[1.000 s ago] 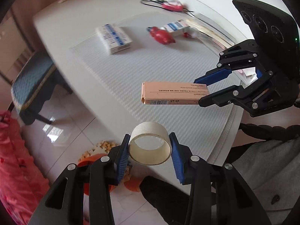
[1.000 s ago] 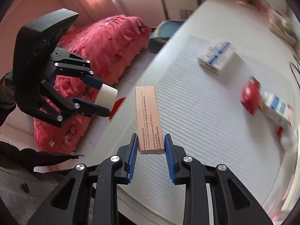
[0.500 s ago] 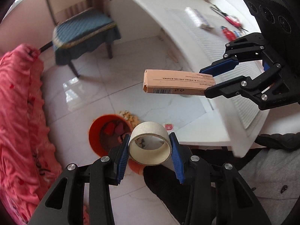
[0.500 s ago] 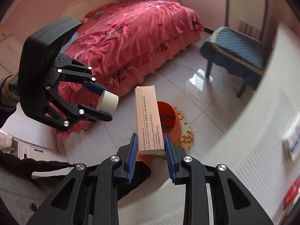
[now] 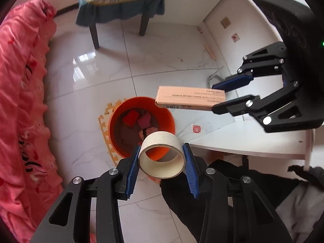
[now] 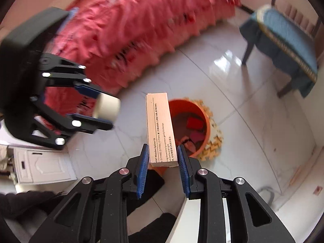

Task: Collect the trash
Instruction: 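Carry the tape roll and wooden block over the orange bucket with both tools, then open both tools to drop the tape roll and block into the bucket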

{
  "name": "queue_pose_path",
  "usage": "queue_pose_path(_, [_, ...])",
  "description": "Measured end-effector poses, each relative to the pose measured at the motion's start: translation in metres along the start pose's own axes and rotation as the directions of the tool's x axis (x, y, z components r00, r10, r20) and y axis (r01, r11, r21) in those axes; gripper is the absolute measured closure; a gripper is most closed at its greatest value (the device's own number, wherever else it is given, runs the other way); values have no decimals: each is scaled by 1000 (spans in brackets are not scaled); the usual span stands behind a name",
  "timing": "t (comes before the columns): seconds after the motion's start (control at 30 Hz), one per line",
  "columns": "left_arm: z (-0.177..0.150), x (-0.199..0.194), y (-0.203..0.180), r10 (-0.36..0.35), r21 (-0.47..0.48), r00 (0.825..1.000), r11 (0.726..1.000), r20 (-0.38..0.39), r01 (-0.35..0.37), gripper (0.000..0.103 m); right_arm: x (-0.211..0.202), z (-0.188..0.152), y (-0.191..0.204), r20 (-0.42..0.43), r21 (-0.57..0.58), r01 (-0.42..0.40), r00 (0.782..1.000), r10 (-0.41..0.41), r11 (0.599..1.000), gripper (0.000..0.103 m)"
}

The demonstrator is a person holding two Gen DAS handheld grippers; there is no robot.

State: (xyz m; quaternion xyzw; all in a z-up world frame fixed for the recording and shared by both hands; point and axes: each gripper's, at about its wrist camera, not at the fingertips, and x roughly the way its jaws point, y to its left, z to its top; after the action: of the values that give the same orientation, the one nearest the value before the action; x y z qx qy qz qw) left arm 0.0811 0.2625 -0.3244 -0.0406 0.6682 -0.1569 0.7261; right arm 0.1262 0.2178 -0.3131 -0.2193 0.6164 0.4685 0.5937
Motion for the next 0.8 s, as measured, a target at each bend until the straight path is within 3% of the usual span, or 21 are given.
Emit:
queue_pose_path(0.3, [3,65,35,-57,3,996,998,-72,58,60,99,23,-15,-160,58,42,987,-32,997,74])
queue_pose_path(0.43, [5,82,42,-61,-8,993,998,-101,61,59,122,14,-30,-185,113,36,983,-14,993,74])
queue_pose_path(0.47, [5,85,44,-56,-11,993,998,-103,55,55,127,13,-33,-186,121,38,982,-15,992,74])
queue_pose_path(0.5, [4,84,44,-43,-11,994,999,-101,42,40,133,13,-35,-187,127,47,982,-22,991,72])
queue_pose_path(0.53, [5,84,44,-41,-14,994,999,-97,39,35,135,13,-35,-189,131,52,982,-26,990,71])
queue_pose_path(0.63, [4,89,48,-38,-30,992,999,-117,35,32,145,15,-38,-205,158,53,979,-19,986,63])
queue_pose_path(0.8, [1,85,46,-39,-23,990,999,-133,36,32,144,14,-43,-207,156,50,978,-17,987,63])
